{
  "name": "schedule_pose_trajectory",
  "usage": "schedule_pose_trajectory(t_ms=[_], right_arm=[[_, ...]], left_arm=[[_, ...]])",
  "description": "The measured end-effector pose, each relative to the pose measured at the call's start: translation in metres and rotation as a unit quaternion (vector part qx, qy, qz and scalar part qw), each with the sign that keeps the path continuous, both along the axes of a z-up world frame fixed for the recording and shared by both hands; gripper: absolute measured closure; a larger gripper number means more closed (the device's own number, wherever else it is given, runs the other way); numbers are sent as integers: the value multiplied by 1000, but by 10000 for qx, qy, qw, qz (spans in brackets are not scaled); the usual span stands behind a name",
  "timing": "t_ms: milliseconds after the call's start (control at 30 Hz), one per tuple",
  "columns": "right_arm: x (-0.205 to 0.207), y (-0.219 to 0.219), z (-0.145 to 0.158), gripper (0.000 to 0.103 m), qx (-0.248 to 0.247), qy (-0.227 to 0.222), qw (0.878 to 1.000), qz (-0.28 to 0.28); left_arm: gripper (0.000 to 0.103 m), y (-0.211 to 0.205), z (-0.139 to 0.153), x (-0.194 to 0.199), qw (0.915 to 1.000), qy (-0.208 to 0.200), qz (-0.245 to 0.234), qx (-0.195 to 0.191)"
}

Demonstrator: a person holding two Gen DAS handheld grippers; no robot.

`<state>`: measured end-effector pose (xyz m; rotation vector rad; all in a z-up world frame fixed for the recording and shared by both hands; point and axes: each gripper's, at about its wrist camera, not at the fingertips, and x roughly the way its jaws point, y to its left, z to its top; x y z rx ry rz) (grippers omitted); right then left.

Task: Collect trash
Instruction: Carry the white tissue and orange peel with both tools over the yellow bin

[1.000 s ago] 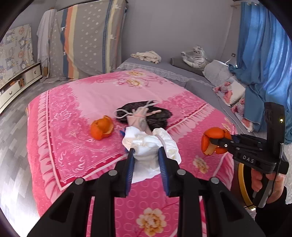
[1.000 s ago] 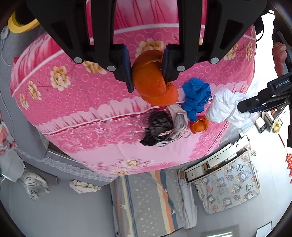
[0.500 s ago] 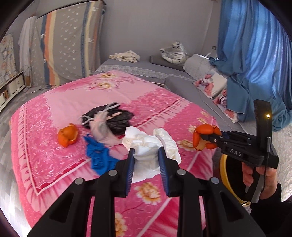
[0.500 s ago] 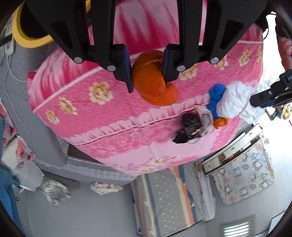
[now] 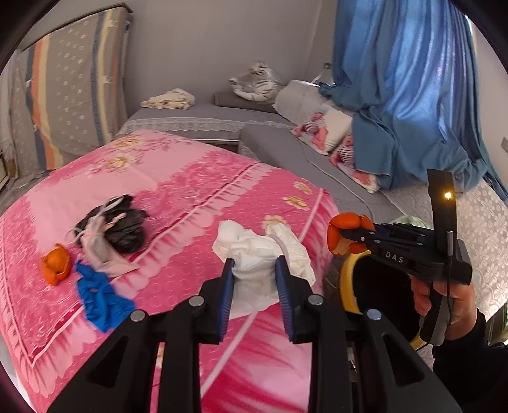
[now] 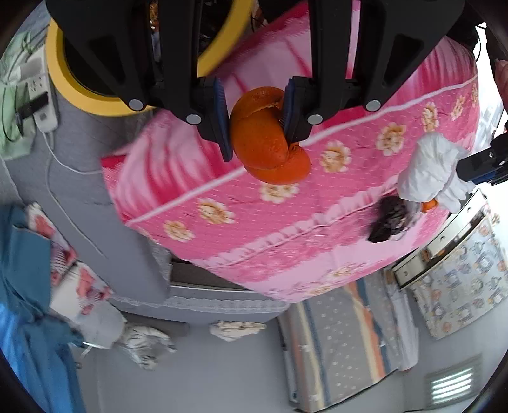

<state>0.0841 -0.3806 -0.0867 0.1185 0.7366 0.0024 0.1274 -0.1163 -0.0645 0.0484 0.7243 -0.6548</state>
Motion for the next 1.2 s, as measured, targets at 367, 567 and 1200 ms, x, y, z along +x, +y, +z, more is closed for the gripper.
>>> schedule_pose_trajectory(t_ms=[367,567,1200], right_arm=[[-35,-61,-8,77,34,46,9966,-817],[-56,-89,-12,77,-8,80,9929,-1190],[-101,-141,-35,76,-112,387,9772,-2085]], left_arm=[[78,-63,4,-13,9974,-43,-717,35],[78,-99,4,-23,9932,-60,-1154,103],[78,-188,-22,-38,9780,265,-2037,357]])
